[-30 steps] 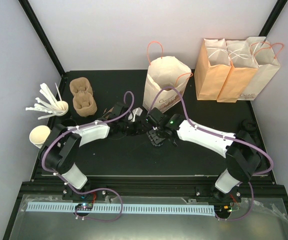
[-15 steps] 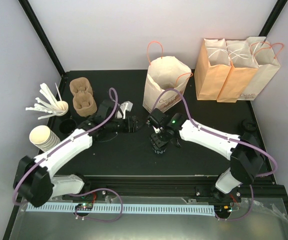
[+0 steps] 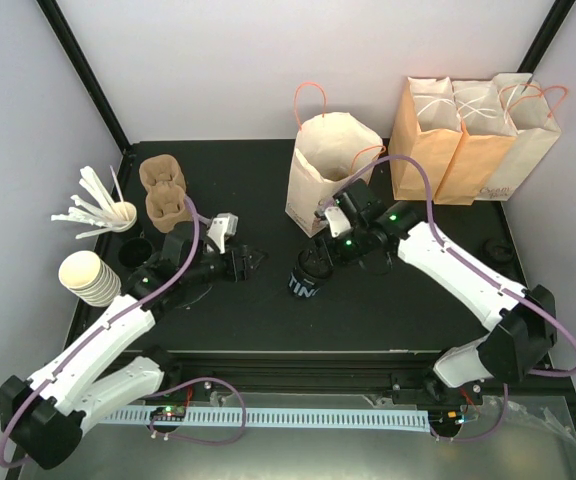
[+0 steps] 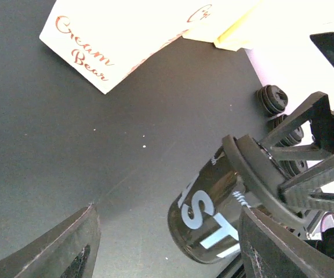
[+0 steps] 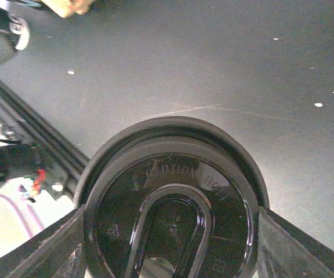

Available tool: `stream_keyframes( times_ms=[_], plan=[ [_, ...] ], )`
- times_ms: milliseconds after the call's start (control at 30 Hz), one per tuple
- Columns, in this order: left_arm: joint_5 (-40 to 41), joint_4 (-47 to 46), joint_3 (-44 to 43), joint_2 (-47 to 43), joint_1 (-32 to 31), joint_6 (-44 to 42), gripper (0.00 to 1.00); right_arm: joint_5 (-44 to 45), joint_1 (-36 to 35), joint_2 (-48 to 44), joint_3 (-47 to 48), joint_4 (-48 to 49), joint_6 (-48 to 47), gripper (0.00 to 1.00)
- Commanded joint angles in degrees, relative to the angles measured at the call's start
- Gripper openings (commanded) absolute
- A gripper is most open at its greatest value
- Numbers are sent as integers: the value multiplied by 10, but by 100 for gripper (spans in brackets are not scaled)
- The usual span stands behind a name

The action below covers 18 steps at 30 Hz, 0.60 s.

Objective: Pack the takeout coffee

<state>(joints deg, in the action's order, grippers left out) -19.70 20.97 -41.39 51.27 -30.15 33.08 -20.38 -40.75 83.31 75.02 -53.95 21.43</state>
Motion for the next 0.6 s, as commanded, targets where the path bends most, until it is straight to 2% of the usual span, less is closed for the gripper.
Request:
stream_keyframes(
  times_ms=[0,67,133,267,567],
  plan=[
    [21,15,6,-22,5,-17,68,-136,24,-19,-11,31,34,59],
    [18,15,6,-25,6,-21,68,-144,30,-20,-14,36,54,59],
    [14,14,8,-27,5,-22,68,-101,36,-20,-9,24,101,58],
    [2,10,12,-22,5,-19,68,83,47,-1,27,-69,258,55],
    [-56,-29,23,9,5,9,68,430,47,103,175,-302,484,51]
  ],
)
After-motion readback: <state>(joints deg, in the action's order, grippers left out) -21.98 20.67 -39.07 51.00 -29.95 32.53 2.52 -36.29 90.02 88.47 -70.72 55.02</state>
